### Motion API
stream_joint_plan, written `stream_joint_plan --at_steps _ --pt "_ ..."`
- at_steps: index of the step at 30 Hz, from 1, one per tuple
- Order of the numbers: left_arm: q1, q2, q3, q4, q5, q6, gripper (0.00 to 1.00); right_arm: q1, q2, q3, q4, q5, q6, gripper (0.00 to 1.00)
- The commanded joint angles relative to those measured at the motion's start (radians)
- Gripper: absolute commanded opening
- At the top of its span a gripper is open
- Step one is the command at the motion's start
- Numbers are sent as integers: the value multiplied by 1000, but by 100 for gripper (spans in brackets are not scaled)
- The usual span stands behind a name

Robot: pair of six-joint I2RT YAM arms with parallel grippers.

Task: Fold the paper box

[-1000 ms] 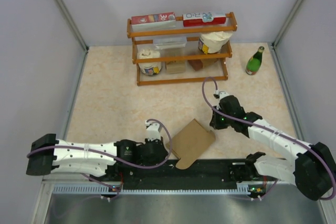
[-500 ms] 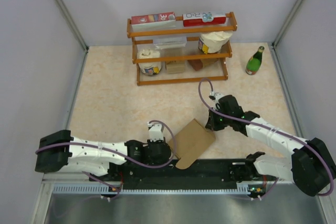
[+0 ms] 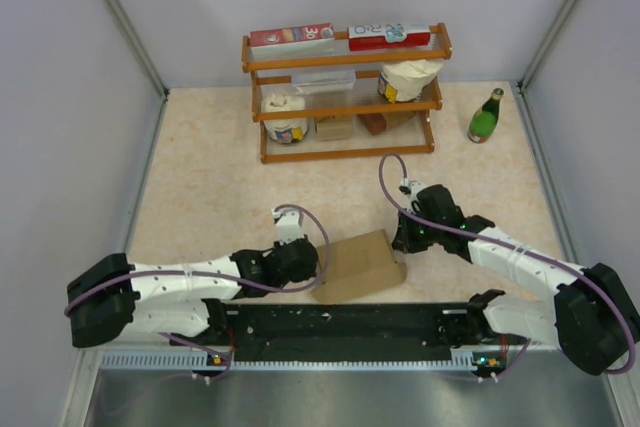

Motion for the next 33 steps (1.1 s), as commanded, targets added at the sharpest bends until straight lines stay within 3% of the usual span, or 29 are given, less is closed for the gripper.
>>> stream_joint_plan --at_steps 1,18,23,26,29,33 --pt "74 1 1 129 52 141 0 -11 -15 -6 60 -13 26 2" --pt "298 228 214 214 159 431 0 -14 57 59 109 135 68 4" --pt "369 211 198 195 161 454 0 -52 59 64 108 207 85 17" --pt "399 152 171 151 132 454 18 -66 -11 44 86 279 97 26" --pt "407 63 145 108 109 452 27 -68 -89 36 46 303 91 36" --pt "405 -72 112 70 200 449 52 -66 -179 25 2 280 86 46"
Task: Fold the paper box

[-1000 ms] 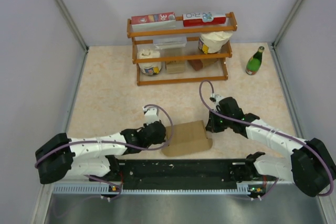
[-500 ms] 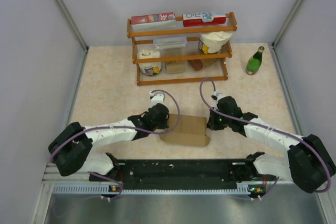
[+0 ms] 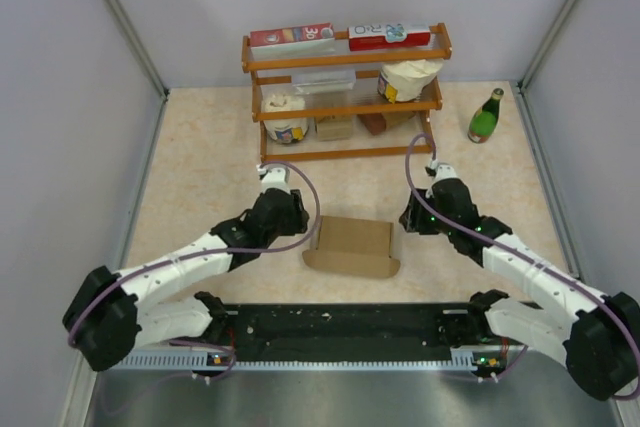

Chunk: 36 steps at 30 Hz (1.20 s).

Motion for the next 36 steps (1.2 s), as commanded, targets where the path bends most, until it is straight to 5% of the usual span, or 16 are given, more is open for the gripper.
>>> stream_joint_plan --at_steps 1,4,8,16,21,26,30,36 --pt "-4 -142 -39 -27 76 7 60 -9 -116 -11 -33 15 12 48" --pt "-15 -235 -127 36 113 21 74 -9 -207 -90 38 -41 65 62" --pt "-15 -285 -165 46 110 19 78 -9 -247 -110 61 20 100 84" --pt "-15 -261 -132 16 93 7 79 -10 -182 7 3 109 152 86" --pt "-13 -285 -140 24 84 13 81 -9 -204 -39 90 112 42 98" --pt "-13 -311 -145 21 64 30 82 -9 -231 -64 159 150 100 86" --pt "-13 -318 -146 19 103 54 80 -10 -181 0 74 92 105 99" --pt "-13 -356 -192 67 180 70 79 -12 -202 -42 58 97 178 99"
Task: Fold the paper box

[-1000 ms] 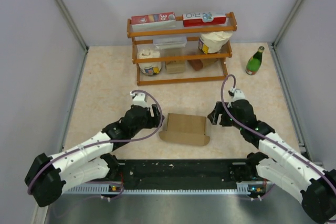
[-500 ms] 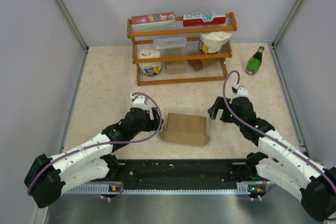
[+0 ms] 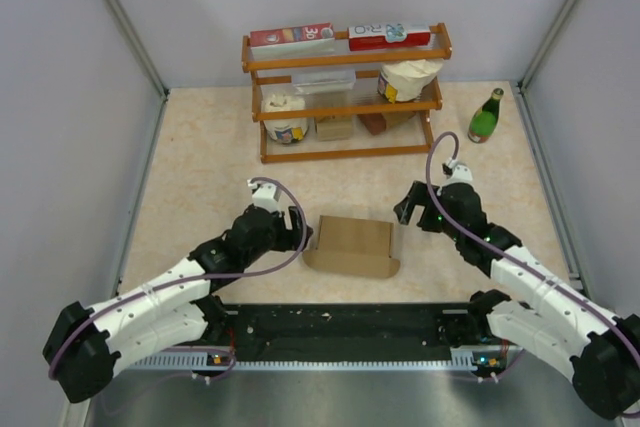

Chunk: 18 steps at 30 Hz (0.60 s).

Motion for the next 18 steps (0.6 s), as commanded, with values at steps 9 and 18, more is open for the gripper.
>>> stream_joint_plan --at_steps 9,18 --pt "-29 -81 -36 48 185 38 71 84 -134 51 -237 29 83 82" --pt "-247 -49 -71 30 -11 -65 72 446 -88 65 -382 269 313 81"
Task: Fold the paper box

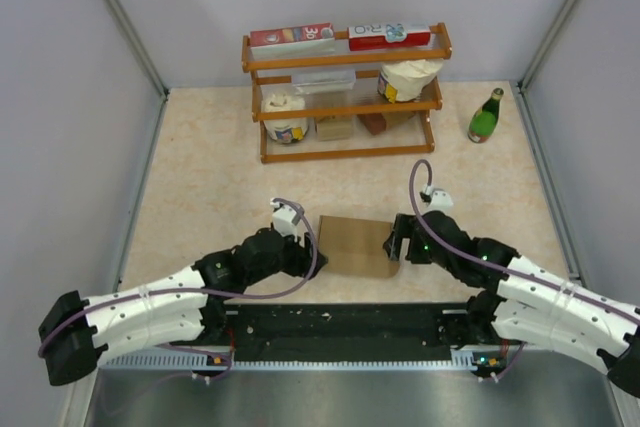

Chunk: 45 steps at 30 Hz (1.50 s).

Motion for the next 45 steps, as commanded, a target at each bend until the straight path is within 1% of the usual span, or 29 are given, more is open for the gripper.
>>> stream_joint_plan --at_steps 1,8,15,21,31,45 --pt "-31 18 -27 23 -78 -55 72 82 18 23 -73 99 139 81" --pt "-29 70 25 -35 -140 -40 73 111 73 17 -21 36 147 76" --pt "-31 150 63 -25 -123 -3 74 111 105 1 54 -44 142 72" --pt "-29 184 65 11 -88 6 73 114 146 0 83 -80 139 71" --pt "-31 196 59 26 -86 11 73 113 219 -17 102 -99 145 69" --pt "-31 254 68 74 -46 14 73 113 225 -40 148 -117 147 69"
